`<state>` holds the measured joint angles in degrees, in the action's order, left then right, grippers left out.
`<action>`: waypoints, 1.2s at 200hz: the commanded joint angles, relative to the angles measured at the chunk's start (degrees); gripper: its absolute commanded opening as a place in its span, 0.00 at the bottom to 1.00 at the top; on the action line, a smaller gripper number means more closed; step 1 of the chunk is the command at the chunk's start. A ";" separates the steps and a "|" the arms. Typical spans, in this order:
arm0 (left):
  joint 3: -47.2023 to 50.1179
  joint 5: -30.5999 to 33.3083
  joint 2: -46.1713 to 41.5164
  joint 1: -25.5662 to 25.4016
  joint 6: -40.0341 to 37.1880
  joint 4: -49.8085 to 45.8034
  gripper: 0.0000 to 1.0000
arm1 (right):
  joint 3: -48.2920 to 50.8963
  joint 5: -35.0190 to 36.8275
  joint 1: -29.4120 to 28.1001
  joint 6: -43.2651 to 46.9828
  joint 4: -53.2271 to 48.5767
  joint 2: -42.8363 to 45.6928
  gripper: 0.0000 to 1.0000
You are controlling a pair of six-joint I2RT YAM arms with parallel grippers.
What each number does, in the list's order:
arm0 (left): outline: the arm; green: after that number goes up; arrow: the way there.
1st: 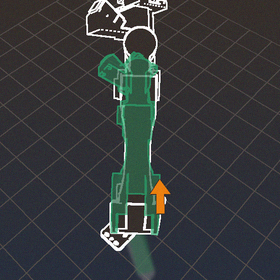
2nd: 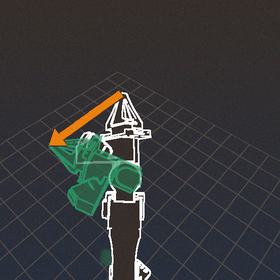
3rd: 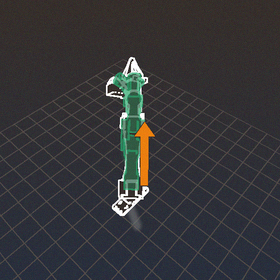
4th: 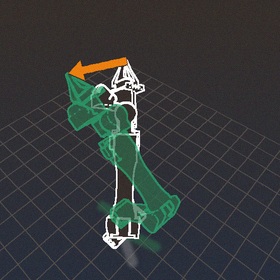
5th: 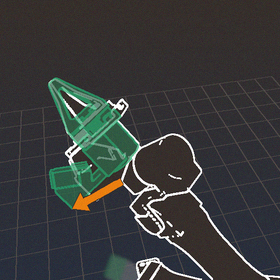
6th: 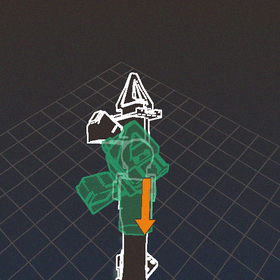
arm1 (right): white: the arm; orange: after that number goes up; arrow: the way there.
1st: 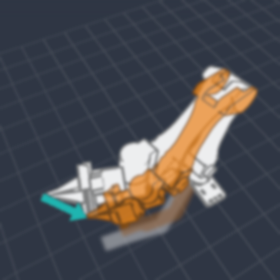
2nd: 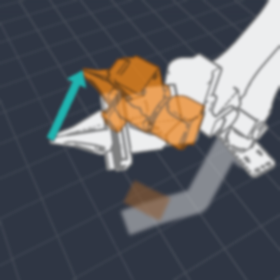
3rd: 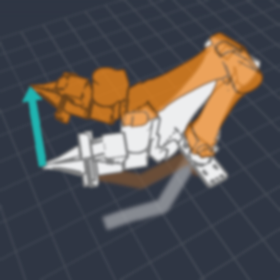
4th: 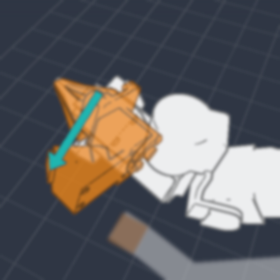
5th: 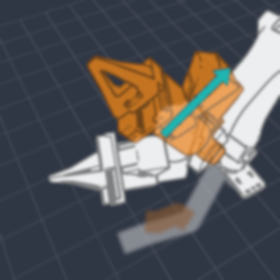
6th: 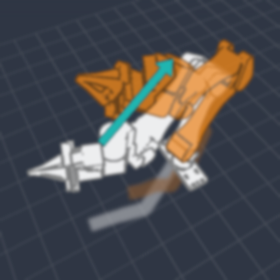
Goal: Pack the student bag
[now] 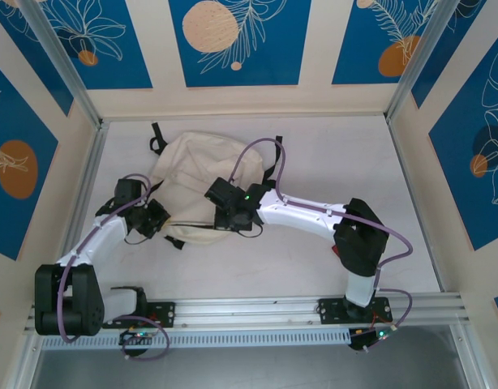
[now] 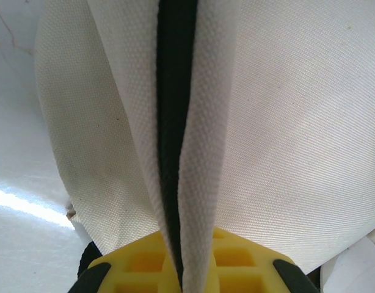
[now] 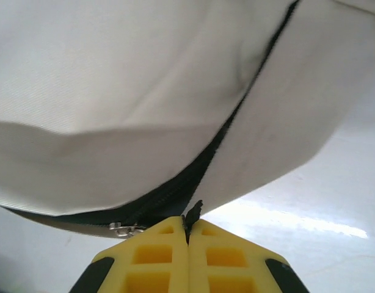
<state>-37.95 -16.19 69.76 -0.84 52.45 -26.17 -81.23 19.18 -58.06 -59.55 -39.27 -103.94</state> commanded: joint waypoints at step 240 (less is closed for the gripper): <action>-17.01 -2.49 -2.05 -8.72 -28.69 -14.55 0.71 | 10.91 -20.86 11.02 19.03 14.85 9.65 0.00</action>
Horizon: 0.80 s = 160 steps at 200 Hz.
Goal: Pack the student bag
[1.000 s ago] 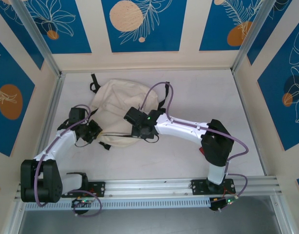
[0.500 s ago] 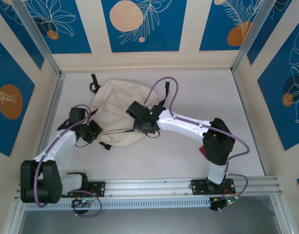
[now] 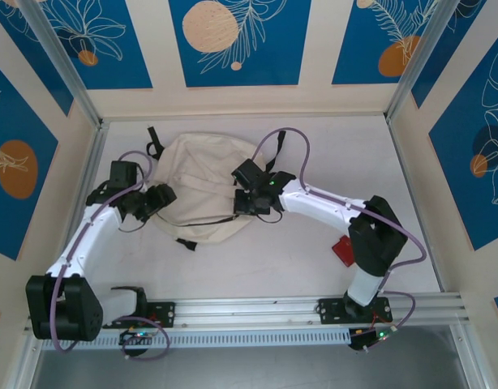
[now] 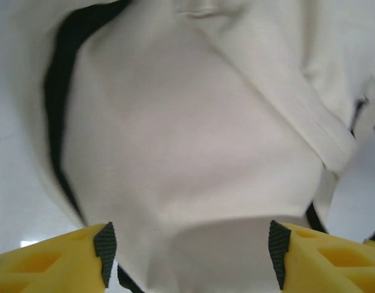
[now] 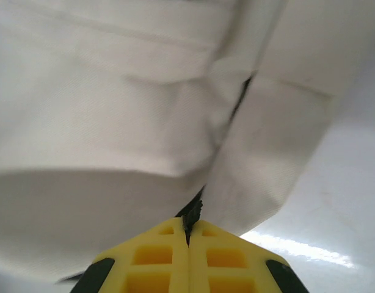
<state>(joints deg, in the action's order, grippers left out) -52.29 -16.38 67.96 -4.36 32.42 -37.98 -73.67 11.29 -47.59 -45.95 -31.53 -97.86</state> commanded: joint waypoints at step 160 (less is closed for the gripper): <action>8.07 6.48 7.46 -32.86 -21.03 13.52 0.63 | 9.65 -20.87 5.85 -1.35 10.91 4.89 0.00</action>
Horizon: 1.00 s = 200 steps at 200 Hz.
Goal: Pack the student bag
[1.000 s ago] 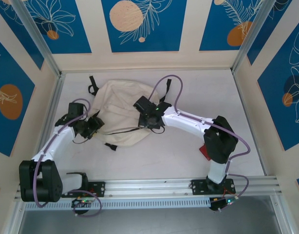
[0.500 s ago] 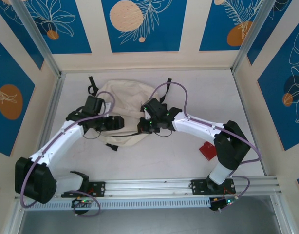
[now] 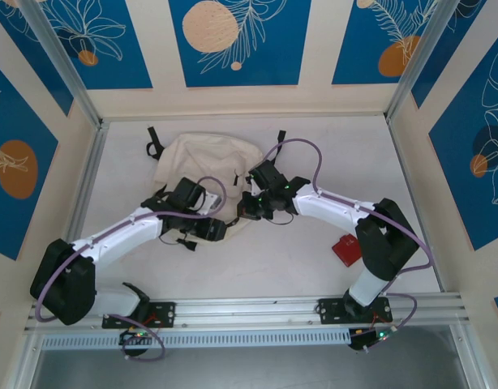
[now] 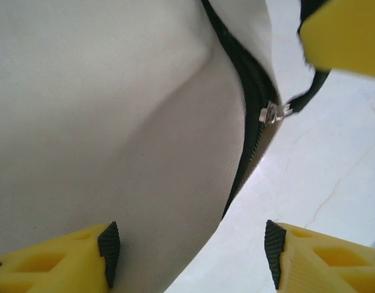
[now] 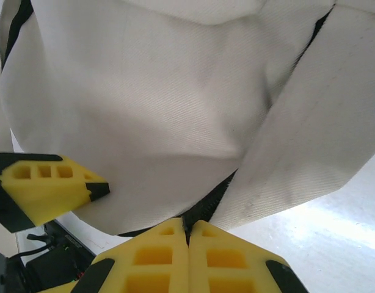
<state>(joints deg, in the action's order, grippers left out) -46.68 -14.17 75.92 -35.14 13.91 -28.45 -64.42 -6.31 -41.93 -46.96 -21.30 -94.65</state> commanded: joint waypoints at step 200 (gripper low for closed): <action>3.21 16.28 1.82 -3.45 2.74 -5.67 0.00 | -17.14 24.68 4.34 -4.01 -22.23 -10.13 0.00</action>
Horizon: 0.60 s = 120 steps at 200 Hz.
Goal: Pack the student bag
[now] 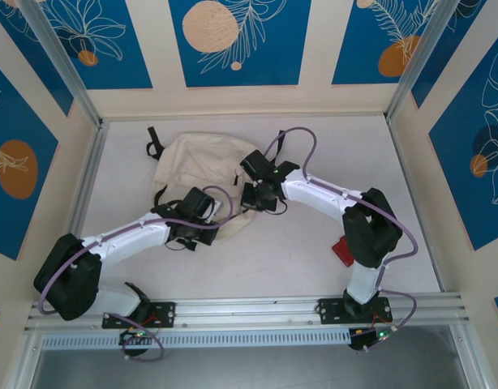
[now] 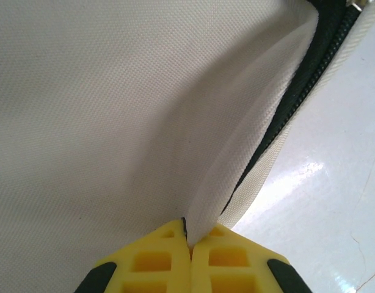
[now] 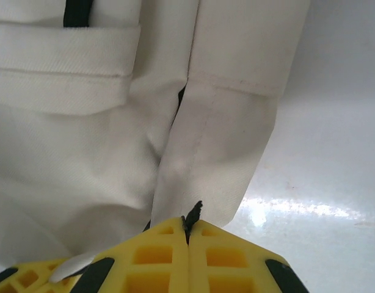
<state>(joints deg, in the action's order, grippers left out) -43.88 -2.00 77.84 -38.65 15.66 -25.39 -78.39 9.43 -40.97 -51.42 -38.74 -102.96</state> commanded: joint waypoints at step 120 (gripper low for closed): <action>-1.45 -3.04 -4.86 0.02 -0.91 -8.87 0.00 | -3.15 -7.34 6.34 10.78 7.79 2.86 0.00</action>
<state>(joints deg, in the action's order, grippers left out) -44.71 -2.50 75.07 -38.65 15.94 -25.96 -83.05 6.61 -37.43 -46.33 -37.39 -106.26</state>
